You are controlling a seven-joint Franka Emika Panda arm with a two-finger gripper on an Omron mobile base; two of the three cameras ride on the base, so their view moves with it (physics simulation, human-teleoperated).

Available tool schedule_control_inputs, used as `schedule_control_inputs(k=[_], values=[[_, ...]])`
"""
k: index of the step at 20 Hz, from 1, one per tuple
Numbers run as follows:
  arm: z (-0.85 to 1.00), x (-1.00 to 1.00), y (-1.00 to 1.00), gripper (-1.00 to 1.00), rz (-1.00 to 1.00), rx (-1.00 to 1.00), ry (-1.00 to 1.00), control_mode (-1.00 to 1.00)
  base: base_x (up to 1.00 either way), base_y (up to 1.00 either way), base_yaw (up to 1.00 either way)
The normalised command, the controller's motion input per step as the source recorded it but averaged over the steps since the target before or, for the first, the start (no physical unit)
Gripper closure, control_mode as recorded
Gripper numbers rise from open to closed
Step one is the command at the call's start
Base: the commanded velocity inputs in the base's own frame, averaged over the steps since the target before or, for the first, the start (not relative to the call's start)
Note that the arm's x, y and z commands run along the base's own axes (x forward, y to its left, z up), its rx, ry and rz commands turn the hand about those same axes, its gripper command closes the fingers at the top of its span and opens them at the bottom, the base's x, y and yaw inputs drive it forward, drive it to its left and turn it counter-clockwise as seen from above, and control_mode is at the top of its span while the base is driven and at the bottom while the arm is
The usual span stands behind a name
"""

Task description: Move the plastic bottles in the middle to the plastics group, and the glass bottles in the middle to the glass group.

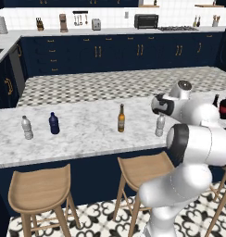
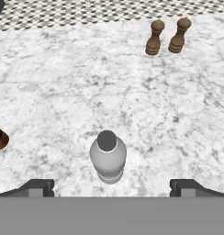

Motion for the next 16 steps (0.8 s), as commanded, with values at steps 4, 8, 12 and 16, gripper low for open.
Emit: schedule_control_inputs(k=[4, 8, 12, 16], values=[[-0.19, 0.08, 0.22, -1.0, 0.0, -0.06, -0.04, -1.0, 0.0, 0.0, 0.0], [-0.11, 0.38, 0.07, -1.0, -0.03, -0.05, 0.01, -1.0, 0.0, 0.0, 0.0], [-0.06, 0.53, -0.01, -1.0, -0.03, -0.01, 0.07, -1.0, 0.0, 0.0, 0.0], [0.0, 0.09, -0.16, -1.0, 0.0, 0.0, 0.03, -1.0, 0.0, 0.0, 0.0]])
